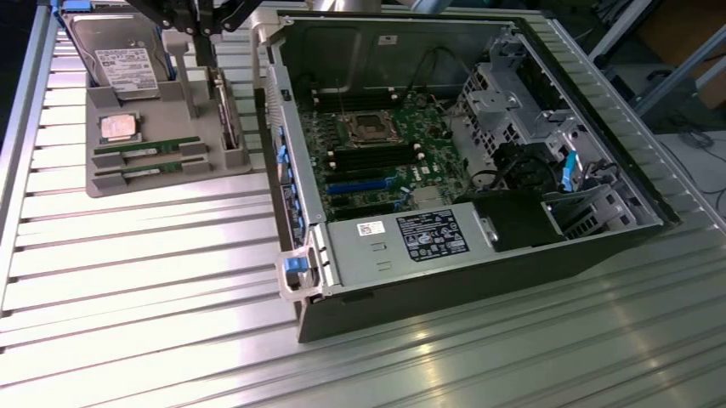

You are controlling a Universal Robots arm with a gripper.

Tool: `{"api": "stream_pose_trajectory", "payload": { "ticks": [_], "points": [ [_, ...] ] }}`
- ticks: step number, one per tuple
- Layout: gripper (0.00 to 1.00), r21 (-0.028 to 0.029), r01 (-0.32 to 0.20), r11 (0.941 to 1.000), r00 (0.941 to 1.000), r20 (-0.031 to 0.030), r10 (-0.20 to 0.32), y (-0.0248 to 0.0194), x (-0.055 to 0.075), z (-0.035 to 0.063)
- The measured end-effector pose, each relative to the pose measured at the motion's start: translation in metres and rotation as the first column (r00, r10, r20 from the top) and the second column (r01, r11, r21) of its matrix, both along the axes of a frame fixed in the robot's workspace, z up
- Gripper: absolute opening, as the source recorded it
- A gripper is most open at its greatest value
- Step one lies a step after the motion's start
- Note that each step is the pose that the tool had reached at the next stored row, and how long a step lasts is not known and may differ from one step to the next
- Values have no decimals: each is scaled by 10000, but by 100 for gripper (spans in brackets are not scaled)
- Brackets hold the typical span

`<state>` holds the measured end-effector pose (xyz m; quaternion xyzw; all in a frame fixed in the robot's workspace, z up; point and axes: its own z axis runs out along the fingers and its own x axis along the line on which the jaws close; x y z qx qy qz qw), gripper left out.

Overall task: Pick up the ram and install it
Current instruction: 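Reach for the ram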

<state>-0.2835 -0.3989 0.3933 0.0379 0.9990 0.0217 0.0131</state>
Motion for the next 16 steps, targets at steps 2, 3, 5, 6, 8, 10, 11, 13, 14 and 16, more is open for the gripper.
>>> {"api": "stream_pose_trajectory", "payload": {
  "ticks": [2, 3, 5, 6, 8, 10, 11, 13, 14, 16],
  "points": [
    [10, 0, 0, 10000, 10000, 0, 0, 0, -17, 0],
    [10, 0, 0, 10000, 10000, -1, 0, 0, -23, 0],
    [10, -1, 0, 10000, 10000, -1, 0, 0, -36, 0],
    [10, 0, 0, 10000, 10000, -1, 0, 0, -44, 0],
    [10, 0, 0, 10000, 10000, 0, 0, 0, -63, 0],
    [10, 0, 0, 10000, 10000, 0, 0, 0, -85, 0],
    [10, 0, 0, 10000, 10000, -1, 0, 0, -92, 0],
    [10, 0, 0, 10000, 10000, 0, 0, 0, -108, 0],
    [10, 0, 0, 10000, 10000, -1, 0, 0, -111, 0],
    [10, 0, -1, 10000, 10000, 0, 1, 0, -119, 0]
  ]
}}
